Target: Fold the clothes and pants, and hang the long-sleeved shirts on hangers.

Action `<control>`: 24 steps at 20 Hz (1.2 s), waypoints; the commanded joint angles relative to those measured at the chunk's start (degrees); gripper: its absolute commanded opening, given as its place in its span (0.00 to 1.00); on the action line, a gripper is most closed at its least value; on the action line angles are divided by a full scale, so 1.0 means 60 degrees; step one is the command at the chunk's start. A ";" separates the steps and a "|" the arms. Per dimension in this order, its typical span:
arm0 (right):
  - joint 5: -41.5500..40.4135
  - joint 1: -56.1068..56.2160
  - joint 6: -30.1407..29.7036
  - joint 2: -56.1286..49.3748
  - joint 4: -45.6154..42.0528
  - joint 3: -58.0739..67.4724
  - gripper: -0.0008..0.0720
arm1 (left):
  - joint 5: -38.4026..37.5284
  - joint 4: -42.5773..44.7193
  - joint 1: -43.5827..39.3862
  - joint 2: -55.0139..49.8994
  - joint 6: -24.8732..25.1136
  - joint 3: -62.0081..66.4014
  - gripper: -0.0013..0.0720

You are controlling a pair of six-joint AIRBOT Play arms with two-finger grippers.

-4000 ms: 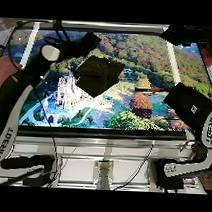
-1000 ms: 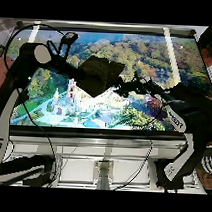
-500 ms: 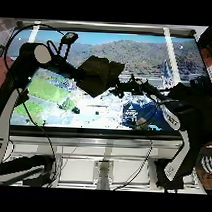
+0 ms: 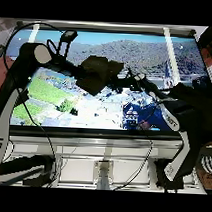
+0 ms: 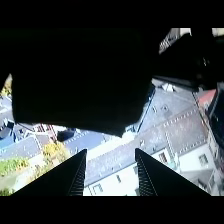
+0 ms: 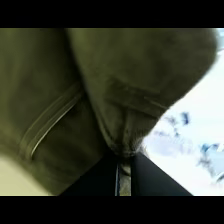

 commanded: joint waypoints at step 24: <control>0.4852 -0.2353 0.2969 0.2171 -0.8561 0.4725 0.04 | 0.2022 -0.2852 0.0171 -0.0903 -0.1031 -0.0466 0.28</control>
